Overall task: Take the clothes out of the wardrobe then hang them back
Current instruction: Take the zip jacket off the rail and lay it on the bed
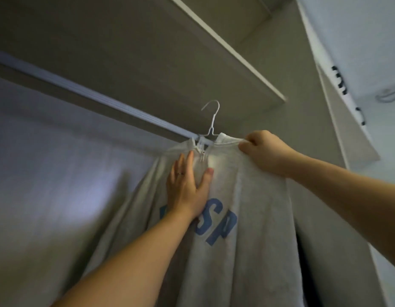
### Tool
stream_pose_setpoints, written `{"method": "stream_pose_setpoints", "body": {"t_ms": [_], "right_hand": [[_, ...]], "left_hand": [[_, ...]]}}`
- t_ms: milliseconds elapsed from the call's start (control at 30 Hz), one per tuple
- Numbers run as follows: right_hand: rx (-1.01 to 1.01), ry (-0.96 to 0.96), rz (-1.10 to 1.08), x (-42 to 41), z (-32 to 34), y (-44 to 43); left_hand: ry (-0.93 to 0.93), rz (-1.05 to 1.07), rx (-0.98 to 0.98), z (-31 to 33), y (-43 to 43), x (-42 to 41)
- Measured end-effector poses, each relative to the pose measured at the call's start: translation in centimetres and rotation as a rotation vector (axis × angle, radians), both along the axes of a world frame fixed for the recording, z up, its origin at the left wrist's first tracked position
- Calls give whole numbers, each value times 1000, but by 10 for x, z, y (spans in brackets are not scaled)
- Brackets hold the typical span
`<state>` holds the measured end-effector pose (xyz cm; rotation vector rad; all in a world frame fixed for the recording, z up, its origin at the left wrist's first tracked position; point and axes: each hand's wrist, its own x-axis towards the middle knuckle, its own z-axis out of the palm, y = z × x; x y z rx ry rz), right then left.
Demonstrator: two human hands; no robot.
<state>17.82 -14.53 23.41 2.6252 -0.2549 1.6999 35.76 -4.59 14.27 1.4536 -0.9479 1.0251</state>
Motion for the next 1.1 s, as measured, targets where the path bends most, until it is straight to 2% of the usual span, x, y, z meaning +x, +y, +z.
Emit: {"method": "stream_pose_setpoints", "body": {"t_ms": [133,300,500,633,767,967,1100], "right_hand": [[-152,-42,-226,-63,-14,-29],[-188,-97,-399,-143,-24,-68],[-204,-136,-601,-251,-30,-123],[-238,-157,-778,-340,-39,-165],[-255,-121,-923,-437,-52,-200],[-288,-25,-1112,-577,-90,-246],[-250,60,-1218,-659,-135,-276]], "left_hand": [[-82,59,-10,7,-29,-35],[-314,69,-4,18,-71,-99],[-294,-63,60,15,-143,-192],[-354,-155,98,6,-201,-266],[-388,-282,117,-7,-263,-344],[-241,-602,248,-37,-369,-458],[-240,-810,324,-81,-440,-536]]}}
